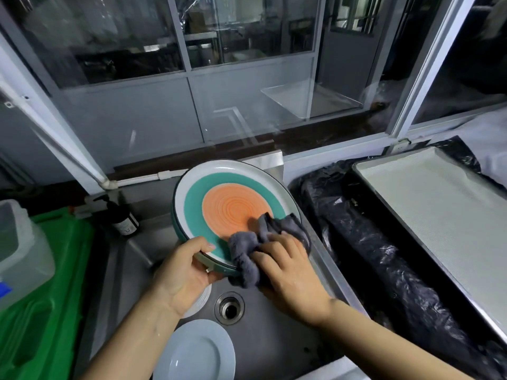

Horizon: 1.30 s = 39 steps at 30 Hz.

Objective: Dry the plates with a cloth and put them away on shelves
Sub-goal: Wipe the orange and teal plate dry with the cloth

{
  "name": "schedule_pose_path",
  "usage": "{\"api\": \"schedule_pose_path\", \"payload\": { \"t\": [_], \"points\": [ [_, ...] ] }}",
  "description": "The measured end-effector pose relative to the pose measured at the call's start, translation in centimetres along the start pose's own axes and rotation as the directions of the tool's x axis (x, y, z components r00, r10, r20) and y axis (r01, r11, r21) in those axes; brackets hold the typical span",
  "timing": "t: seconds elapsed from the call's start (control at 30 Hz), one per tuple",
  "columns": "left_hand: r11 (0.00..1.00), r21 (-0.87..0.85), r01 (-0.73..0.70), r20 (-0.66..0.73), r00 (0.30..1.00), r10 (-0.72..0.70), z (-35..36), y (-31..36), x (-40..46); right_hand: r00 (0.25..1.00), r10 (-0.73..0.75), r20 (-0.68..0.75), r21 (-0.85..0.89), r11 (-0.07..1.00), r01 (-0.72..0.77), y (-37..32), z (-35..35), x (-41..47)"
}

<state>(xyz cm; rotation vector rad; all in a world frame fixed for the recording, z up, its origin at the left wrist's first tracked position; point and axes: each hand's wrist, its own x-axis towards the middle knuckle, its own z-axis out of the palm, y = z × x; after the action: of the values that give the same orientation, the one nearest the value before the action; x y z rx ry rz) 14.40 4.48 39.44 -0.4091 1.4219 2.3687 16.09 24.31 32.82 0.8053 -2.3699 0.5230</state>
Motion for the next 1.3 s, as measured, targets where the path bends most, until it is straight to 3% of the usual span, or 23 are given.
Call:
{"api": "schedule_pose_path", "payload": {
  "t": [0.23, 0.33, 0.43, 0.47, 0.57, 0.63, 0.67, 0.73, 0.83, 0.9, 1.07, 1.2, 1.3],
  "points": [
    [0.991, 0.127, 0.03, 0.052, 0.998, -0.037, 0.2, 1.4, 0.6, 0.999, -0.011, -0.04, -0.046, 0.999, 0.009, -0.9, -1.3, 1.3],
    [0.93, 0.355, -0.097, 0.048, 0.995, 0.085, -0.2, 1.0, 0.9, 1.0, 0.018, -0.006, 0.033, 0.999, -0.018, -0.7, -2.7, 2.1],
    [0.701, 0.606, -0.376, 0.131, 0.916, 0.379, -3.0, 0.8, 2.1, 0.995, 0.061, 0.081, 0.154, 0.985, -0.073, 0.0, -4.7, 2.5],
    [0.582, 0.682, -0.444, 0.202, 0.879, 0.433, -4.5, 0.9, 3.0, 0.992, 0.064, 0.108, 0.21, 0.974, -0.086, 0.4, -5.5, 2.6],
    [0.025, 0.832, -0.554, 0.463, 0.72, 0.517, -6.9, 2.7, 4.2, 0.98, 0.07, 0.184, 0.385, 0.912, -0.138, 1.5, -8.1, 2.9],
    [-0.099, 0.799, -0.593, 0.547, 0.648, 0.529, -6.2, 3.9, 4.4, 0.971, 0.097, 0.221, 0.475, 0.858, -0.194, 2.0, -9.3, 3.1],
    [-0.091, 0.794, -0.602, 0.544, 0.636, 0.547, -5.5, 4.3, 4.0, 0.965, 0.123, 0.233, 0.522, 0.821, -0.231, 2.3, -9.6, 3.1],
    [0.021, 0.812, -0.583, 0.467, 0.672, 0.574, -4.4, 4.4, 3.1, 0.954, 0.185, 0.236, 0.602, 0.742, -0.293, 2.8, -9.9, 3.0],
    [0.155, 0.81, -0.566, 0.352, 0.681, 0.642, -3.5, 3.8, 2.4, 0.952, 0.259, 0.164, 0.612, 0.731, -0.304, 3.5, -9.6, 2.7],
    [0.162, 0.809, -0.565, 0.331, 0.665, 0.669, -2.4, 3.9, 1.3, 0.949, 0.294, 0.117, 0.621, 0.724, -0.301, 3.6, -9.2, 2.6],
    [-0.005, 0.833, -0.554, 0.406, 0.604, 0.686, 0.8, 4.5, -1.5, 0.953, 0.303, -0.034, 0.53, 0.813, -0.24, 3.2, -8.3, 3.5],
    [-0.177, 0.837, -0.517, 0.478, 0.536, 0.696, 2.6, 3.9, -1.9, 0.986, 0.15, -0.077, 0.245, 0.961, -0.127, 1.3, -8.3, 5.7],
    [-0.288, 0.816, -0.501, 0.547, 0.507, 0.667, 3.3, 3.1, -1.4, 0.996, 0.069, -0.061, 0.066, 0.996, -0.065, -1.1, -7.2, 7.0]
  ]
}}
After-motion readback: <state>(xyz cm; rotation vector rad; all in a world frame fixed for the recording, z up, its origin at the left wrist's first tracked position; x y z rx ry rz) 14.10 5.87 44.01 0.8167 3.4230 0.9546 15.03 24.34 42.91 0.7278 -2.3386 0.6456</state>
